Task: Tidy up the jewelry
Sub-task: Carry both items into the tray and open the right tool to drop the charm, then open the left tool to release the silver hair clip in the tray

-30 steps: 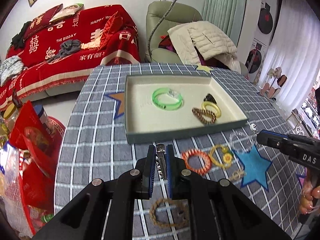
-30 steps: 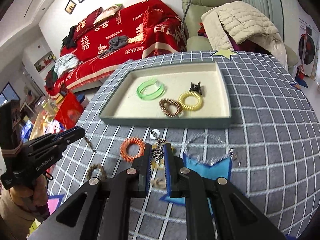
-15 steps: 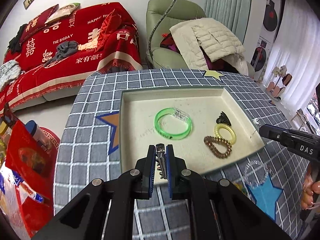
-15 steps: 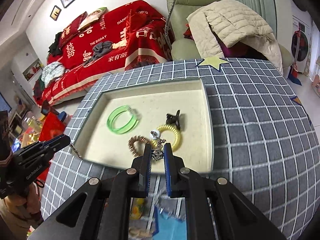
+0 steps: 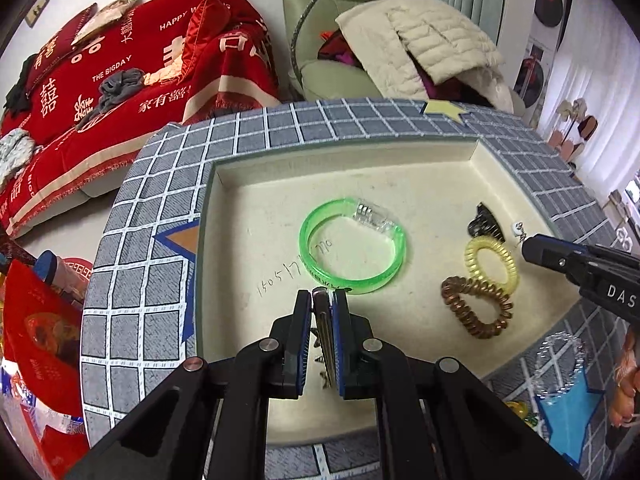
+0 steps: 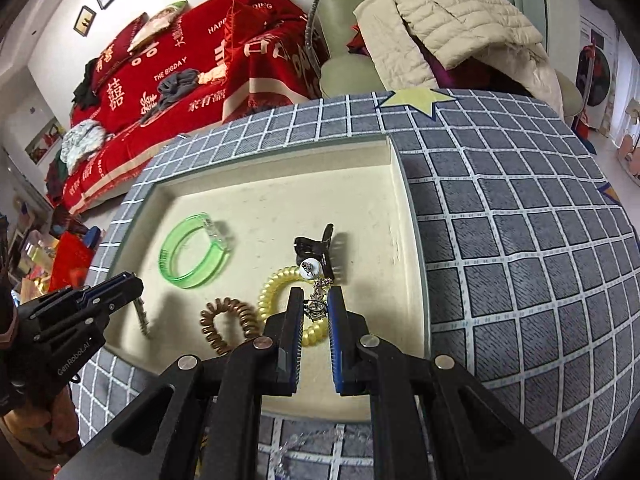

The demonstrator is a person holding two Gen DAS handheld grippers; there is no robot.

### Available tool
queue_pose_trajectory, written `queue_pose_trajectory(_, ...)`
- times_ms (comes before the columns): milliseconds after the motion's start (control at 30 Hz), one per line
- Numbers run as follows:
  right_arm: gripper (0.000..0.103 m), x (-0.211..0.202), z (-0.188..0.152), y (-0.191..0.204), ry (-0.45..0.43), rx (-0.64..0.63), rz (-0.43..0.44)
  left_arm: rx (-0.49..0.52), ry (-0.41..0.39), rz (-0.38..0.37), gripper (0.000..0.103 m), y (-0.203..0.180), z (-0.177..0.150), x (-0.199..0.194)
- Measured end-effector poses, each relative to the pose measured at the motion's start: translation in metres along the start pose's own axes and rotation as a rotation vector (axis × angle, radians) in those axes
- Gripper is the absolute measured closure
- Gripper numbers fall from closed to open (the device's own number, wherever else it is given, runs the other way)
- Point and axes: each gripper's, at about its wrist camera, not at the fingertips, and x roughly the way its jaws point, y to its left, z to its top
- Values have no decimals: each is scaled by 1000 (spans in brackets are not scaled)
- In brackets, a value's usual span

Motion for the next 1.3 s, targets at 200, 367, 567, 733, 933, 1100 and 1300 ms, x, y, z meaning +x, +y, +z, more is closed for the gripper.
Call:
queue_pose_trajectory(200, 89, 15, -3, -4, 33, 13, -7, 29, 40, 35, 73, -6, -4, 16)
queue_pose_trajectory(367, 87, 19, -2, -2, 50, 10, -5, 37, 40, 62, 73, -9, -2, 17)
queue_pose_trajectory(567, 47, 9, -2, 1, 22, 10, 24, 28, 27, 74, 73, -8, -1, 6)
queue_pose_trajectory(733, 44, -10, -4, -1, -17, 38, 51, 30, 19, 78, 72, -8, 1, 1)
queue_pose_trajectory(933, 42, -31, -12, -2, -45, 50, 67, 12, 18, 67, 72, -7, 2, -4)
queue_pose_trajectory(1100, 41, -44, -18, 0, -62, 58, 86, 32, -9, 71, 72, -11, 5, -17)
queue_pose_trajectory(1300, 36, -60, -27, 5, -80, 63, 101, 14, -29, 54, 72, -10, 7, -33)
